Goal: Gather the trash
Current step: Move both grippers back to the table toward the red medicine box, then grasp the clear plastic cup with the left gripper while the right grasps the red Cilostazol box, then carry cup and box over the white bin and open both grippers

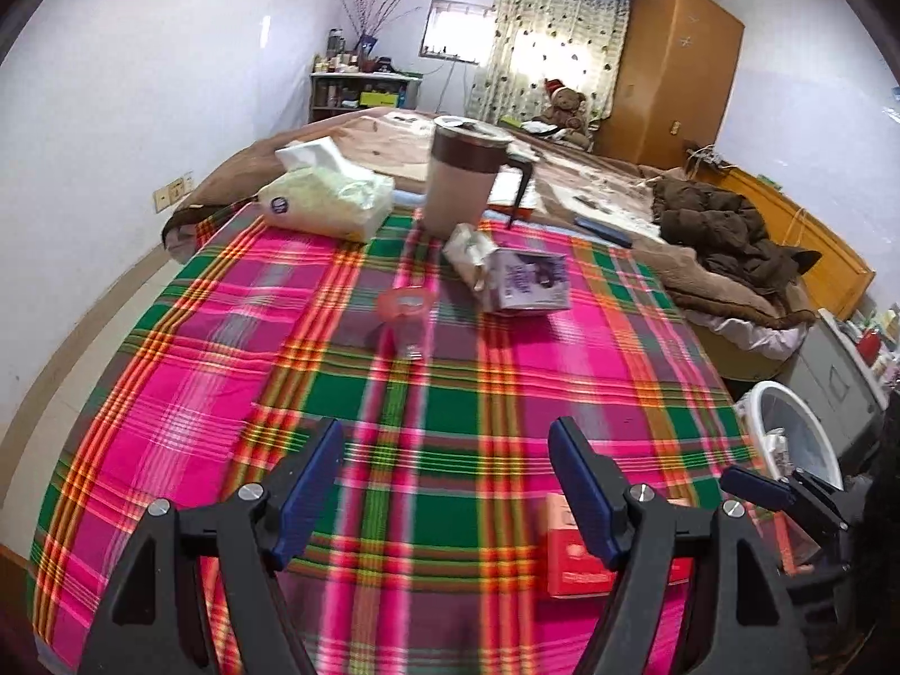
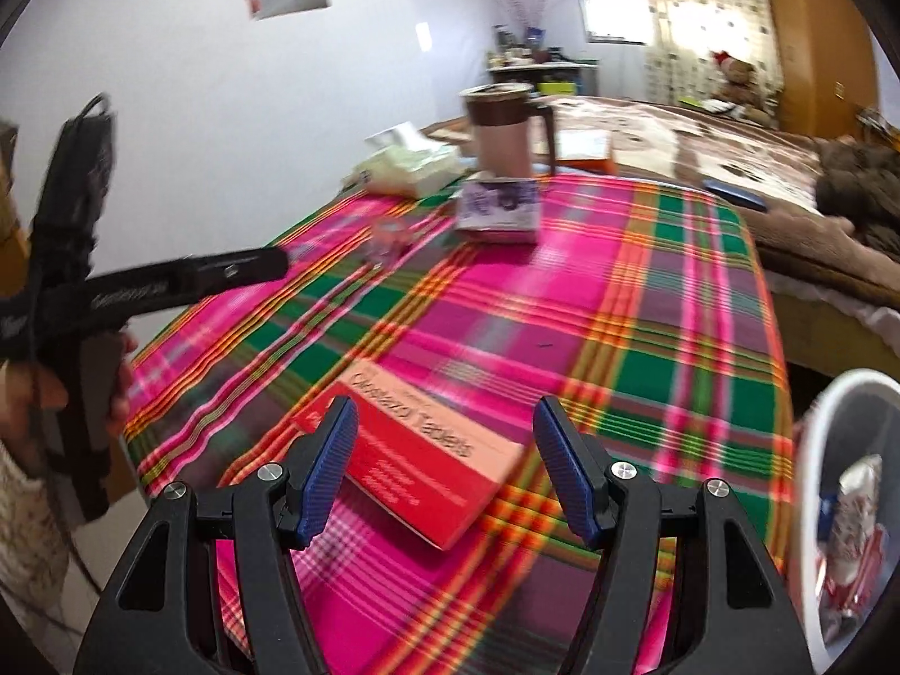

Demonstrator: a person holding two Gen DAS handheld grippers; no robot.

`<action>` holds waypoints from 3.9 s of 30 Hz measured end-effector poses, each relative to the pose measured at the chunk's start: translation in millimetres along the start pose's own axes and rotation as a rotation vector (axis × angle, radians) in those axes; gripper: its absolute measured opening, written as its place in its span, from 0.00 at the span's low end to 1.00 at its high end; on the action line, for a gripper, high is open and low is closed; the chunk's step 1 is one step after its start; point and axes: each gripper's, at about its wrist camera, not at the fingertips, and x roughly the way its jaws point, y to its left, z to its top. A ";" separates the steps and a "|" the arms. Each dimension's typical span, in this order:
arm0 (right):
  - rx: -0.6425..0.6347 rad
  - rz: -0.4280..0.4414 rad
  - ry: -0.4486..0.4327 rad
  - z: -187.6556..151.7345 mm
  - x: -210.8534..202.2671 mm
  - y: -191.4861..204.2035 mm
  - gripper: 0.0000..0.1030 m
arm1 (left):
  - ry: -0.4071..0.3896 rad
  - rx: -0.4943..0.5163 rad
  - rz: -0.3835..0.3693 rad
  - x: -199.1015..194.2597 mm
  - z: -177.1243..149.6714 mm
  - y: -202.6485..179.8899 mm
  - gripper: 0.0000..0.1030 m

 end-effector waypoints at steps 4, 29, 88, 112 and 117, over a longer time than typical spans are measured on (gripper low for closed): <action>-0.102 0.034 0.038 0.8 14.4 17.1 0.65 | 0.026 -0.006 -0.009 14.2 2.2 6.9 0.75; -0.105 -0.143 0.179 20.2 59.8 -4.3 0.73 | 0.080 0.002 -0.003 80.3 33.8 12.6 0.75; 0.137 -0.220 0.080 17.2 19.6 -40.3 0.61 | 0.054 0.058 -0.018 67.6 34.4 -34.3 0.39; 0.260 -0.350 -0.058 1.5 -62.0 -91.7 0.61 | 0.012 0.195 -0.147 25.1 12.5 -138.3 0.39; 0.293 -0.387 -0.078 -4.5 -78.8 -107.3 0.61 | 0.014 0.225 -0.189 21.3 7.1 -164.2 0.39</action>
